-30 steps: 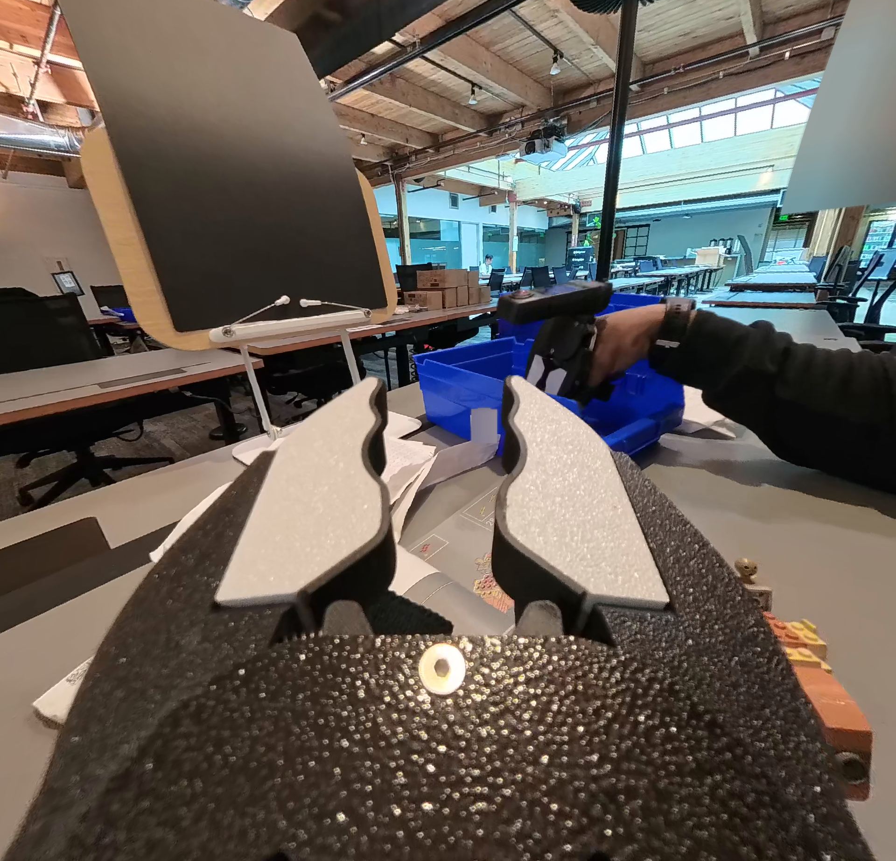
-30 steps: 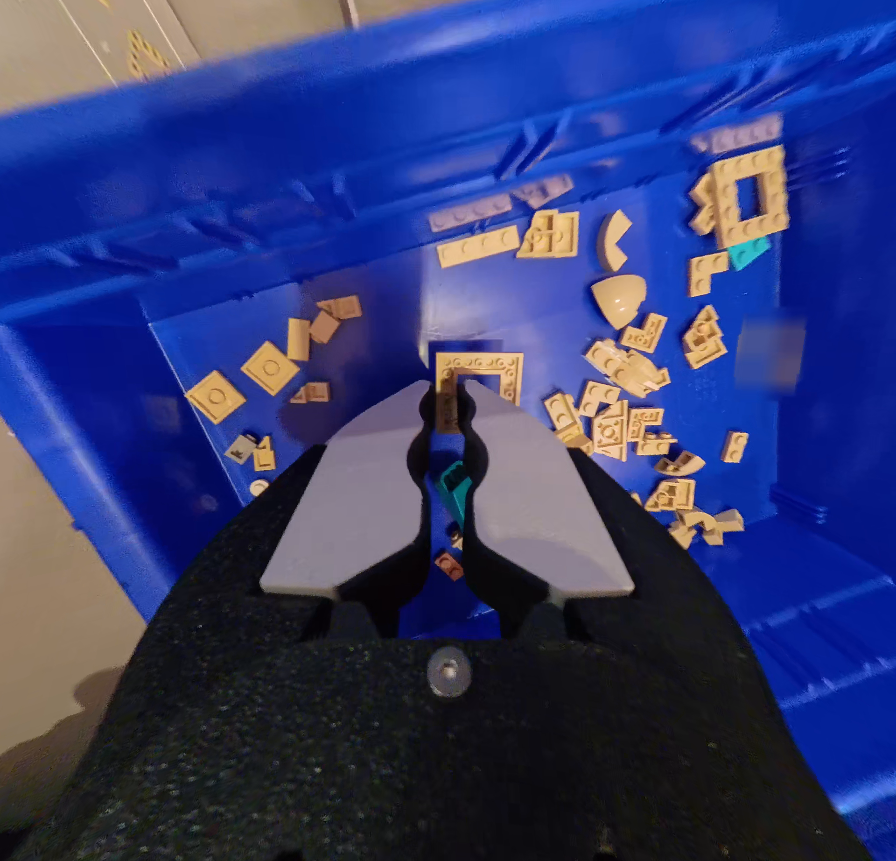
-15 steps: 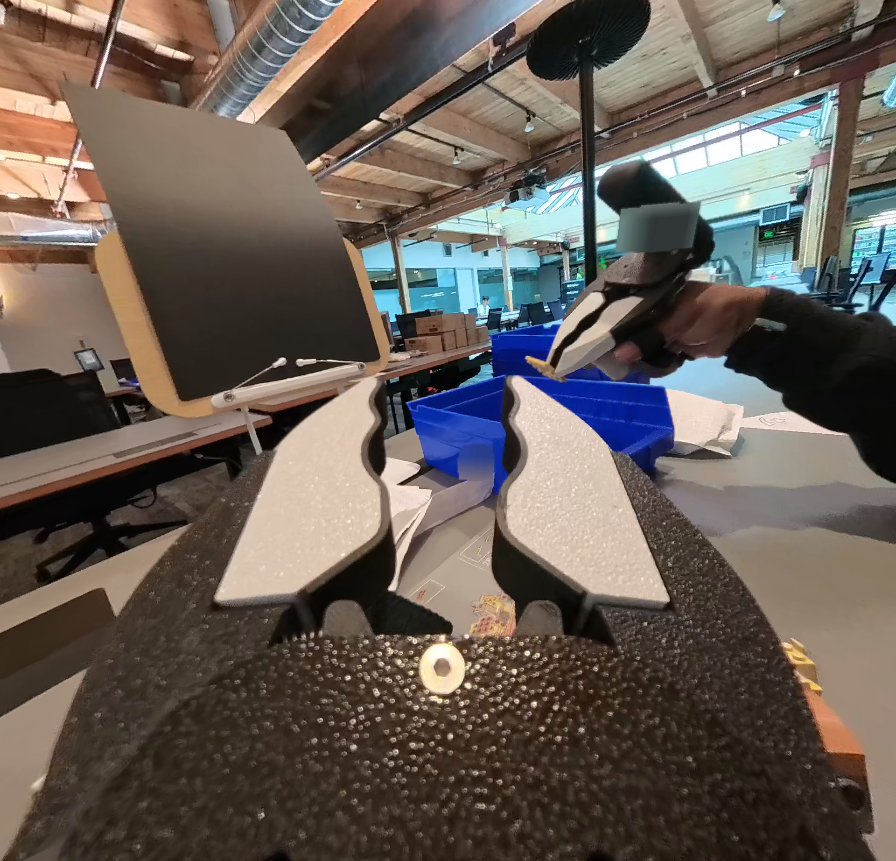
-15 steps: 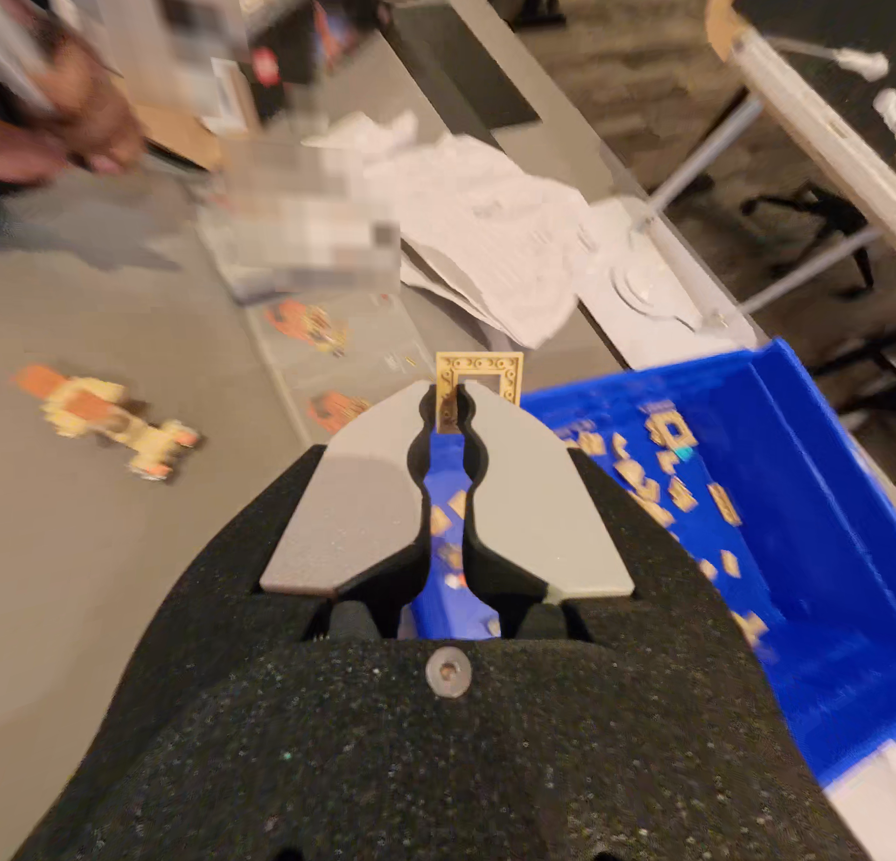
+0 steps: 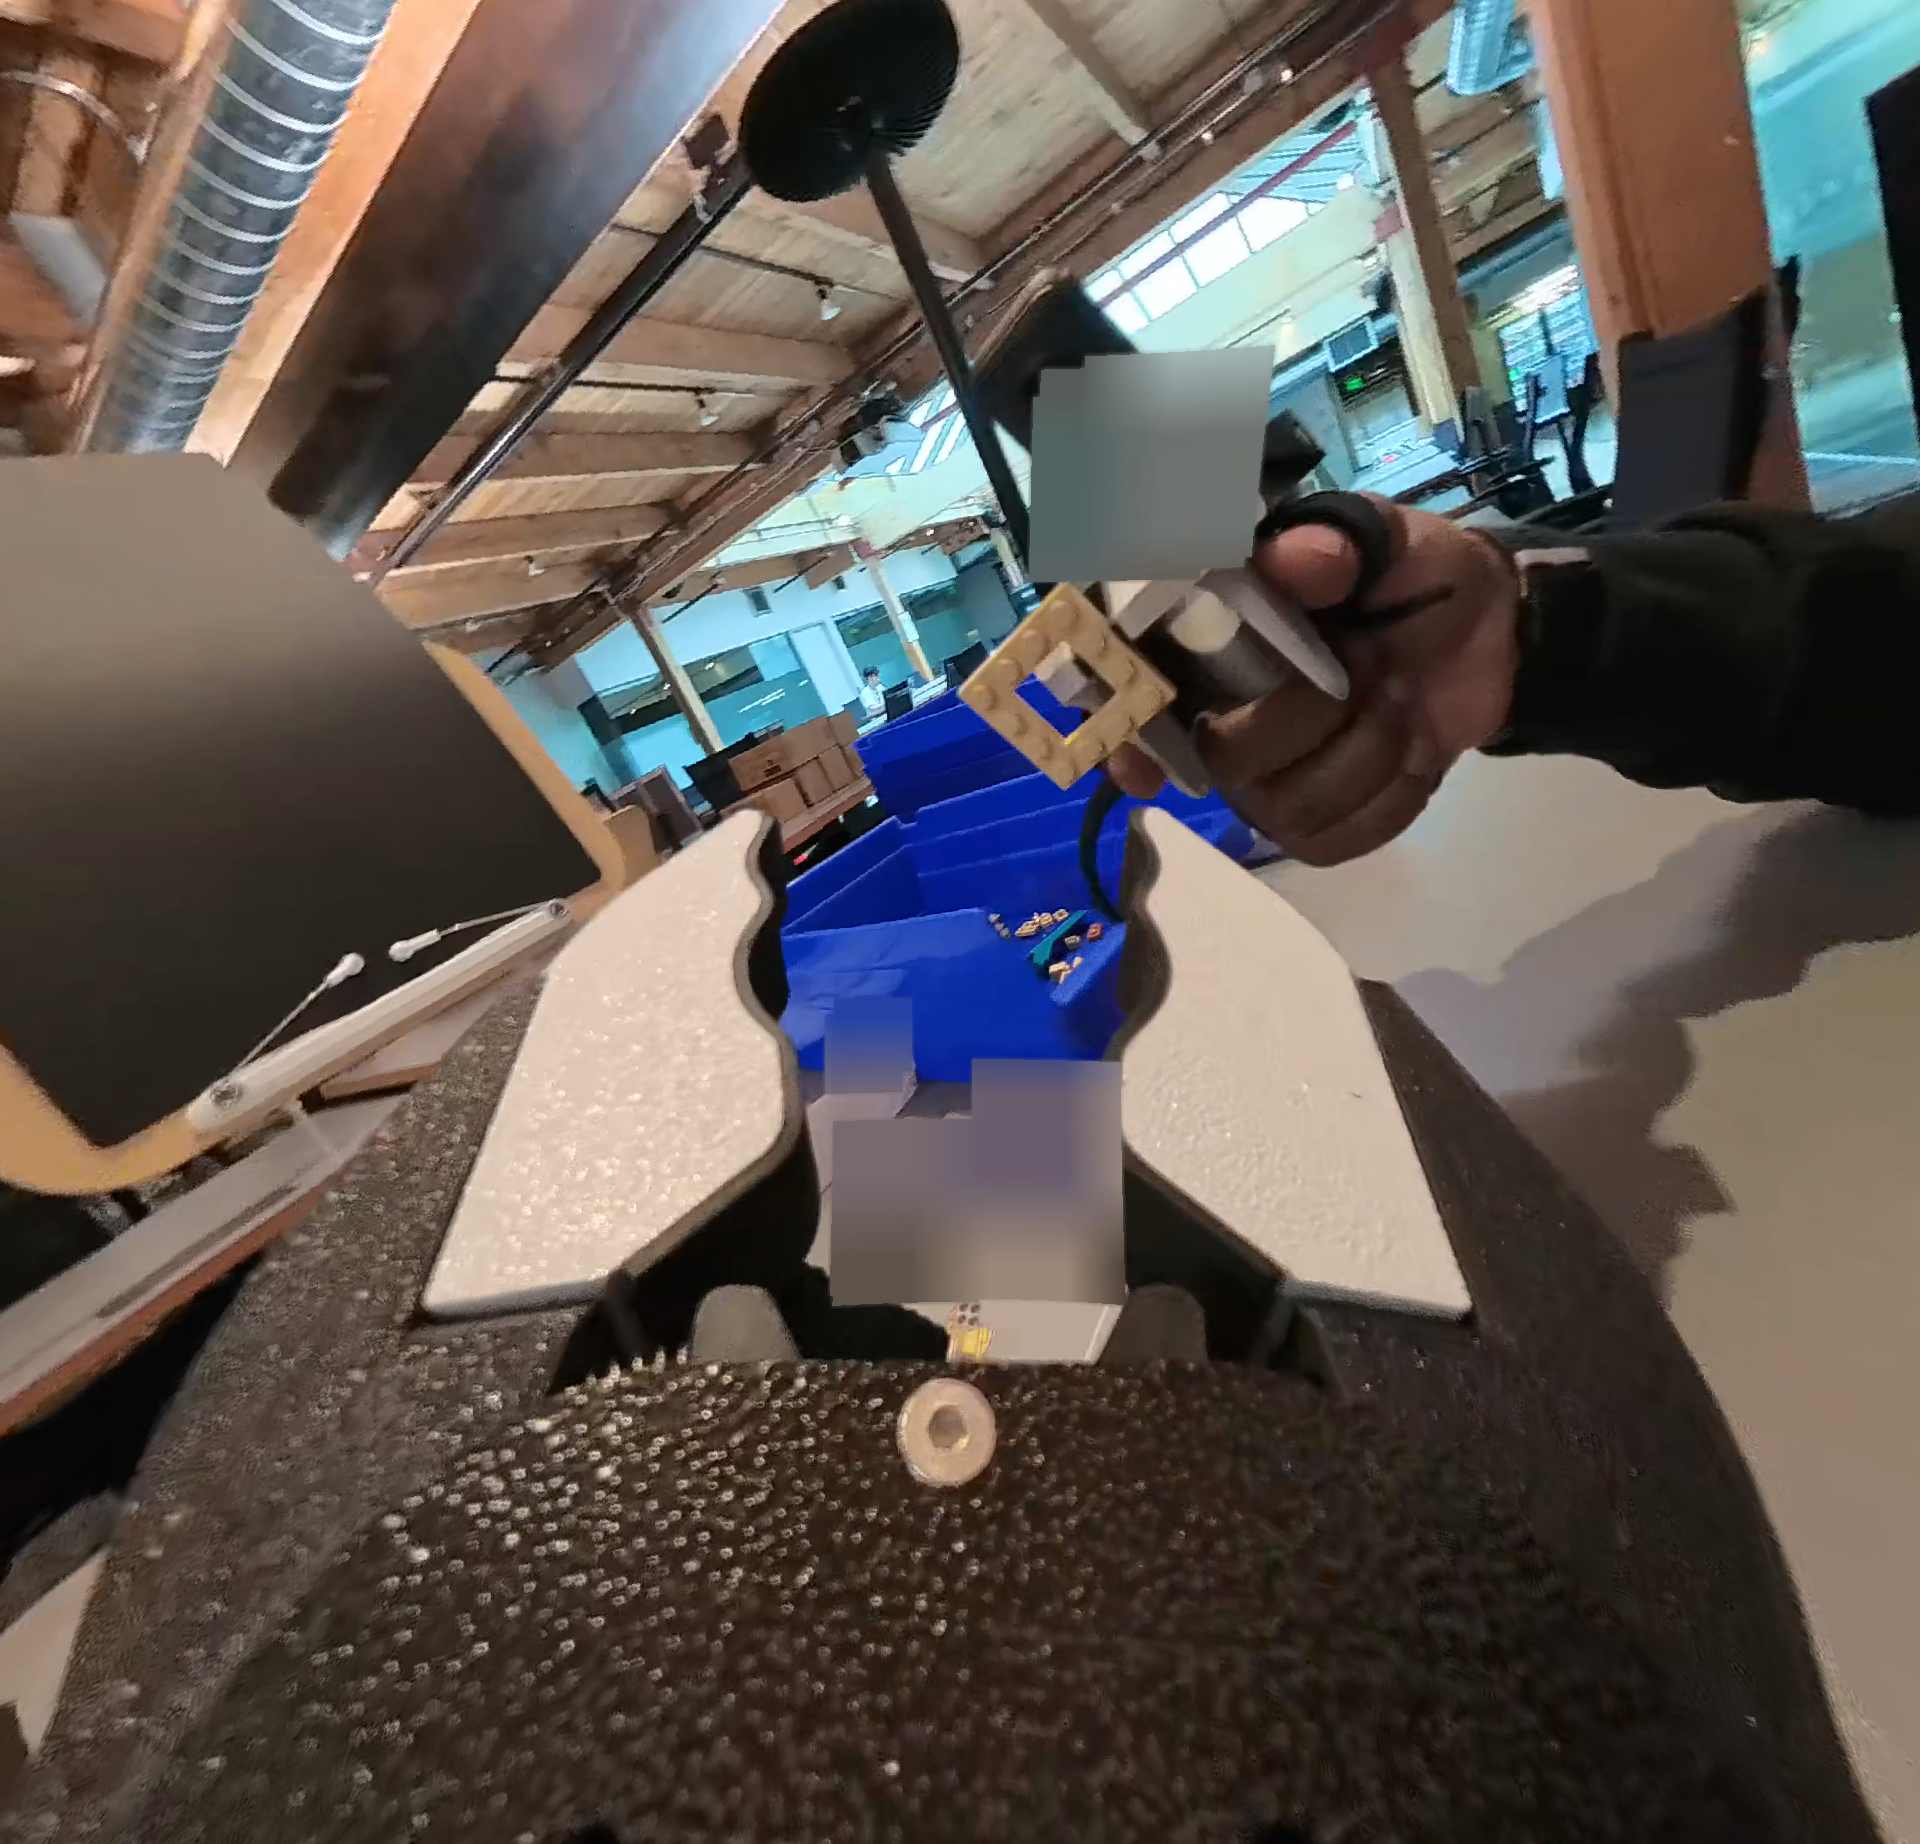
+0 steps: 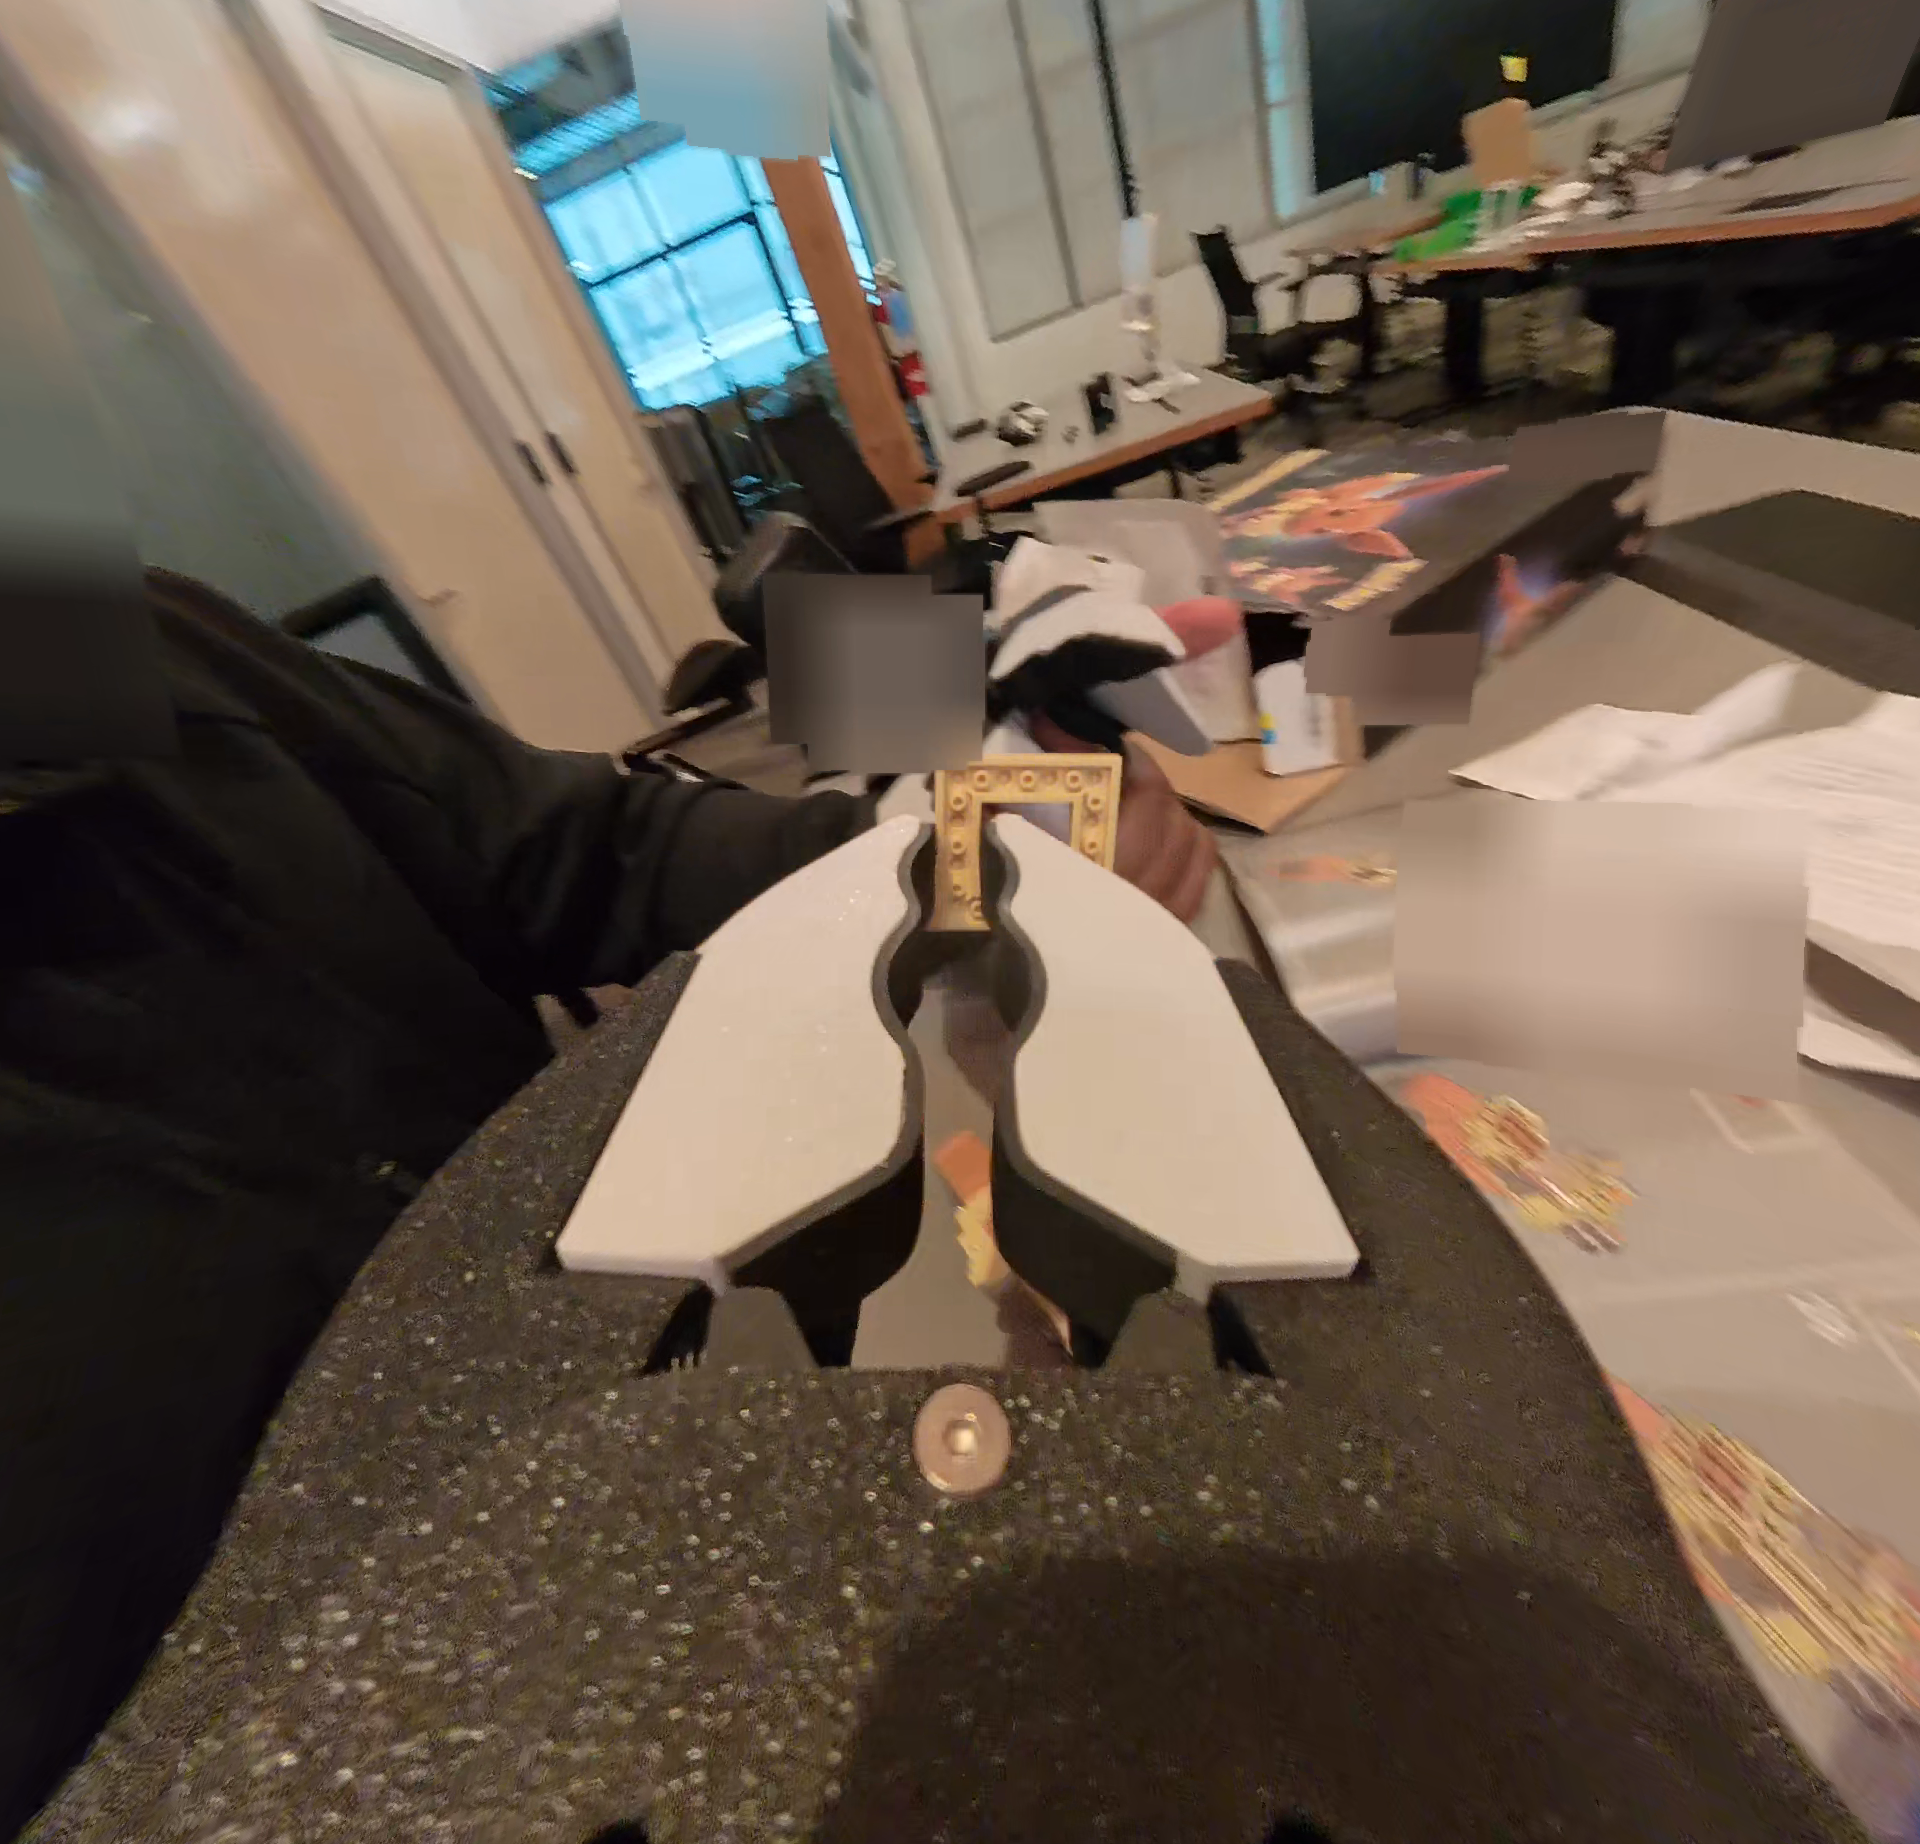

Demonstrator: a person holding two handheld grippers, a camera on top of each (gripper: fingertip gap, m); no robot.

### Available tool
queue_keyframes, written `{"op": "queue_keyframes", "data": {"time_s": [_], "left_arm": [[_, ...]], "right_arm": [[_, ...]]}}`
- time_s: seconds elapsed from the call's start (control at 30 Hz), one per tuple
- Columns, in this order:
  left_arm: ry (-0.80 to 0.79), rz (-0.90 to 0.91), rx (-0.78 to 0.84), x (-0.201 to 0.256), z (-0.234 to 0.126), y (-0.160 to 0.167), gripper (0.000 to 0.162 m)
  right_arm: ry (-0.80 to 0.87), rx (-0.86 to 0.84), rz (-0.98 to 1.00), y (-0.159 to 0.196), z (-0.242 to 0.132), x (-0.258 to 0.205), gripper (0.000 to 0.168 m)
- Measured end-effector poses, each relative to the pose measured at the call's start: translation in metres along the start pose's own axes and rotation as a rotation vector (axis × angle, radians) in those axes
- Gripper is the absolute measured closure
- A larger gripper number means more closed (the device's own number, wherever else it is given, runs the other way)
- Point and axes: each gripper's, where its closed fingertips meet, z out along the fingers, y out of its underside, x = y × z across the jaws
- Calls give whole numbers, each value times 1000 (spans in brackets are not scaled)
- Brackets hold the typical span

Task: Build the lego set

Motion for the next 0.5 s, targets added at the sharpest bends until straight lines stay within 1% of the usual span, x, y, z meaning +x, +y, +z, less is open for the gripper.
{"op": "queue_keyframes", "data": {"time_s": [0.13, 0.27, 0.4, 0.5], "left_arm": [[39, -3, 66, 5, -3, -17, 98], [102, -19, 128, 11, -8, -34, 96], [182, -34, 179, 20, -13, -47, 94], [214, -5, 186, 27, -14, -50, 95]], "right_arm": [[-108, 26, 36, 1, 9, -12, 161], [-163, 15, 80, 7, 19, -16, 161], [-249, 23, 135, 11, 27, -24, 161], [-298, 35, 149, 12, 29, -29, 161]]}}
